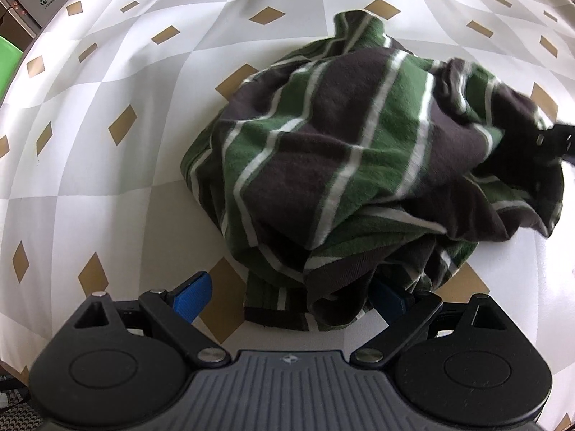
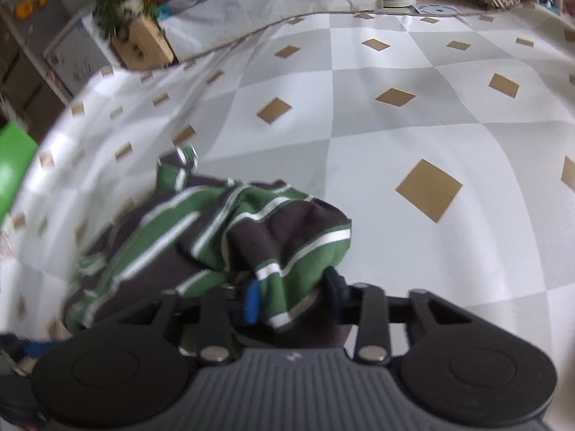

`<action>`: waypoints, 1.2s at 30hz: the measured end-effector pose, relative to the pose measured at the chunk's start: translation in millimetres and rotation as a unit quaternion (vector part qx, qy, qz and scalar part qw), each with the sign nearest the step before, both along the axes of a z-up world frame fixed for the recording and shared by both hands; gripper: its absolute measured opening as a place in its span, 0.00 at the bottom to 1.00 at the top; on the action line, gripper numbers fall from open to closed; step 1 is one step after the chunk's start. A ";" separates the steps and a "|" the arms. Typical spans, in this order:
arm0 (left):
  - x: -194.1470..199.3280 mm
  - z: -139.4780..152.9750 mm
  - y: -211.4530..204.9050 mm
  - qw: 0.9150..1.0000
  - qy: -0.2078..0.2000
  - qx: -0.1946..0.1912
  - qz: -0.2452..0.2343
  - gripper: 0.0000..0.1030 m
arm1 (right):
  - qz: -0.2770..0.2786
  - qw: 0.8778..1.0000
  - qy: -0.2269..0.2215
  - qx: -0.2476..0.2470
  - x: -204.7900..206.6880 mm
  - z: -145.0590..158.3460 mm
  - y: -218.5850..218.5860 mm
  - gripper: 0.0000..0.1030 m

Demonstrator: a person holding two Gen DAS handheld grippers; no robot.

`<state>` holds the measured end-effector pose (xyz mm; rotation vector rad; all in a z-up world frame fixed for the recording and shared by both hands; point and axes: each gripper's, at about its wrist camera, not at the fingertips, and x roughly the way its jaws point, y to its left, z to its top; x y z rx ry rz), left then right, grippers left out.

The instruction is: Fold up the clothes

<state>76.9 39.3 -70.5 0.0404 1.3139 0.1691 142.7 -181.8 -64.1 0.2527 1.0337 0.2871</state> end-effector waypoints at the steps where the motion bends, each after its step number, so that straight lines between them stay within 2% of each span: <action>1: -0.1 -0.5 0.3 1.000 0.001 0.001 0.001 0.91 | -0.001 1.000 -0.003 0.014 0.4 3.3 -0.9 0.23; 5: -0.3 -1.7 2.3 1.000 0.003 0.001 0.007 0.91 | 0.004 0.995 -0.021 0.096 2.2 21.4 -3.2 0.19; 11: -1.4 -4.5 2.6 1.000 0.007 0.001 0.009 0.91 | 0.050 0.978 -0.047 0.198 0.5 51.2 10.1 0.18; 15: -2.9 -2.7 4.5 1.000 0.009 -0.005 0.016 0.91 | 0.083 0.968 -0.057 0.228 -3.2 67.2 25.5 0.18; 24: -18.7 22.1 12.3 1.000 -0.013 -0.003 0.020 0.91 | 0.115 0.950 -0.081 0.277 -9.7 99.1 57.4 0.18; 31: -33.3 34.6 25.8 0.999 -0.017 0.006 0.050 0.91 | 0.160 0.924 -0.115 0.327 -19.9 127.8 90.0 0.21; 32: -34.8 34.9 29.0 0.998 -0.016 0.008 0.054 0.91 | 0.160 0.926 -0.114 0.322 -19.2 127.3 94.6 0.23; 33: -36.5 34.8 32.5 0.998 -0.015 0.012 0.058 0.91 | 0.160 0.931 -0.106 0.310 -18.1 124.4 99.7 0.28; 36: -37.2 33.6 40.7 0.998 -0.010 0.016 0.068 0.91 | 0.154 0.945 -0.087 0.274 -18.1 116.4 109.3 0.34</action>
